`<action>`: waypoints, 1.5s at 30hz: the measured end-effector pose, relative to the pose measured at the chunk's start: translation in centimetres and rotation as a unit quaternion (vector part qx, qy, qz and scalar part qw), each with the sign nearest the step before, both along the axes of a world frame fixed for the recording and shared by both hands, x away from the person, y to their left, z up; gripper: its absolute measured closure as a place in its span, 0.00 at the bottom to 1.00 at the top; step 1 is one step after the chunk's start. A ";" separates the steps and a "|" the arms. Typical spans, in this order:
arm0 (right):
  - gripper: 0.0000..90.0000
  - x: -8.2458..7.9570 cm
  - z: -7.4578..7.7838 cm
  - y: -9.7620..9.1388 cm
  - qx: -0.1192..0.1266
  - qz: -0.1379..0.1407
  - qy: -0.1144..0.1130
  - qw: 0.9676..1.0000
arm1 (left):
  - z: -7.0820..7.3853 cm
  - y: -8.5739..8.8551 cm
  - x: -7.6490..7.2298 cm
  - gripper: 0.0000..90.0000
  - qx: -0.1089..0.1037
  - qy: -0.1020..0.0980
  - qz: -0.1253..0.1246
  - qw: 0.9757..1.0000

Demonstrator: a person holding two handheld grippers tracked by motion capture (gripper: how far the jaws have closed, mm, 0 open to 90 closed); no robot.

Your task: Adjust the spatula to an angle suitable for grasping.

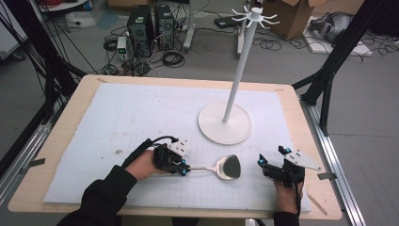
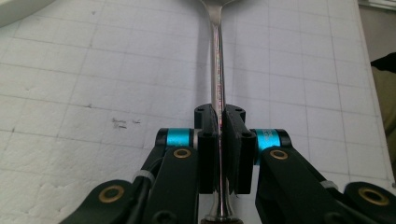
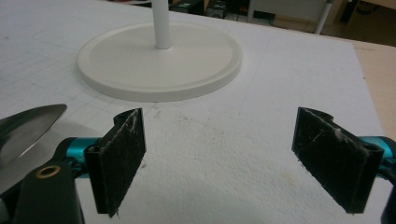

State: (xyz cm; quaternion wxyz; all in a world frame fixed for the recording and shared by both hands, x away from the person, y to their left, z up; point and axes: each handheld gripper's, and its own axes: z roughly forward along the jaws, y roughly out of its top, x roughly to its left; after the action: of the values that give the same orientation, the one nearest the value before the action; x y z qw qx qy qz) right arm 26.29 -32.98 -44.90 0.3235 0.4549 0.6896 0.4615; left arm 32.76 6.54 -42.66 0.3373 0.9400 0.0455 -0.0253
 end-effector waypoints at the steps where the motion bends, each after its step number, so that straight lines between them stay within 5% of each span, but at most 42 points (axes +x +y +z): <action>1: 0.18 0.0 0.0 0.0 0.001 0.000 0.000 1.000 | 0.0 0.0 0.0 0.93 0.000 0.000 0.000 1.000; 7: 0.18 0.0 0.0 0.0 0.004 -0.002 0.002 1.000 | -0.3 0.0 0.2 0.92 0.001 0.003 0.005 1.000; 9: 0.18 0.0 0.0 0.0 0.004 -0.001 0.003 1.000 | -0.3 0.3 0.2 0.91 -0.014 0.008 0.010 1.000; 10: 0.18 0.0 0.0 0.0 0.005 0.000 0.002 1.000 | -0.3 0.5 0.2 0.85 -0.028 0.017 0.017 0.999; 11: 0.18 0.0 0.0 0.0 0.006 0.000 0.002 1.000 | -0.1 0.8 0.3 0.62 -0.033 0.013 0.038 0.999; 14: 0.18 0.0 0.0 0.0 0.004 0.000 0.002 1.000 | 0.7 2.6 0.4 0.53 -0.081 0.009 0.098 0.992; 15: 0.18 0.0 0.0 0.0 0.004 0.001 0.003 1.000 | 1.3 4.3 0.1 0.43 -0.133 -0.003 0.149 0.980; 16: 0.18 0.0 0.0 0.0 0.005 0.003 0.002 1.000 | 1.6 5.2 -0.1 0.40 -0.157 -0.015 0.173 0.972; 17: 0.18 0.0 0.0 -0.1 0.006 0.004 0.004 1.000 | 1.6 5.2 -0.1 0.37 -0.157 -0.015 0.173 0.972; 18: 0.18 0.0 0.0 -0.1 0.006 0.004 0.004 1.000 | 1.9 6.2 -0.4 0.37 -0.175 -0.033 0.193 0.965; 19: 0.18 0.1 0.0 -0.1 0.007 0.007 0.005 1.000 | 2.0 7.3 -0.8 0.33 -0.195 -0.057 0.224 0.953; 20: 0.18 0.0 0.0 -0.2 0.009 0.013 0.005 1.000 | 2.1 8.0 -1.0 0.23 -0.206 -0.067 0.242 0.946; 21: 0.18 0.0 0.0 -0.2 0.011 0.017 0.004 1.000 | 2.1 10.0 -1.4 0.22 -0.231 -0.086 0.279 0.928; 22: 0.18 0.0 0.0 -0.2 0.011 0.017 0.004 1.000 | 2.1 10.0 -1.4 0.22 -0.231 -0.086 0.279 0.928; 23: 0.18 -0.1 0.0 -0.2 0.011 0.019 0.001 1.000 | 2.0 11.1 -1.7 0.22 -0.241 -0.099 0.300 0.918; 24: 0.18 -0.1 0.1 -0.2 0.013 0.031 -0.001 0.999 | 2.0 11.9 -1.9 0.22 -0.246 -0.106 0.315 0.910; 26: 0.18 0.0 0.2 -0.2 0.013 0.057 0.005 0.998 | 1.8 13.3 -2.2 0.22 -0.256 -0.107 0.332 0.902; 27: 0.18 0.4 0.6 0.7 0.023 0.102 0.014 0.994 | 1.4 14.4 -2.5 0.22 -0.257 -0.109 0.342 0.897; 29: 0.18 0.5 0.8 1.3 0.017 0.127 0.016 0.992 | 1.3 14.8 -2.6 0.22 -0.255 -0.112 0.346 0.896; 31: 0.21 1.2 2.2 4.7 -0.028 0.216 0.019 0.976 | 1.0 15.8 -2.9 0.22 -0.259 -0.117 0.358 0.890; 32: 0.21 1.2 2.2 4.7 -0.028 0.216 0.019 0.976 | 1.0 15.8 -2.9 0.22 -0.259 -0.117 0.358 0.890; 33: 0.23 1.5 2.6 6.0 -0.041 0.244 0.022 0.969 | 0.9 16.0 -3.0 0.22 -0.262 -0.116 0.362 0.887; 34: 0.30 2.2 3.2 8.6 -0.064 0.307 0.035 0.949 | 0.8 16.3 -3.0 0.22 -0.264 -0.116 0.363 0.886; 35: 0.32 2.5 3.3 9.8 -0.079 0.331 0.040 0.939 | 0.8 16.4 -3.1 0.22 -0.267 -0.119 0.365 0.884; 36: 0.32 2.5 3.3 9.8 -0.079 0.331 0.040 0.939 | 0.8 16.6 -3.2 0.22 -0.268 -0.118 0.366 0.883; 38: 0.40 3.2 3.6 12.1 -0.105 0.374 0.058 0.920 | 0.7 16.8 -3.2 0.22 -0.269 -0.117 0.368 0.882; 39: 0.48 3.8 3.6 14.0 -0.133 0.419 0.068 0.896 | 0.5 16.9 -3.3 0.22 -0.271 -0.113 0.369 0.882; 40: 0.48 3.8 3.6 14.0 -0.133 0.419 0.068 0.896 | 0.5 16.9 -3.3 0.22 -0.271 -0.113 0.369 0.882; 42: 0.54 4.5 3.5 15.8 -0.155 0.453 0.085 0.874 | 0.4 17.0 -3.3 0.22 -0.269 -0.112 0.369 0.883; 45: 0.60 5.2 3.1 17.6 -0.184 0.480 0.107 0.851 | 0.1 17.0 -3.3 0.23 -0.269 -0.107 0.370 0.883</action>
State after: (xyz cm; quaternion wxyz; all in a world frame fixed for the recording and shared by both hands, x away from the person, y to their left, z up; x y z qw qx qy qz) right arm 31.50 -15.35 -41.77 0.0636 0.0459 0.9247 0.3725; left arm 29.41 23.59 -42.58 0.5647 0.7248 0.3453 0.1914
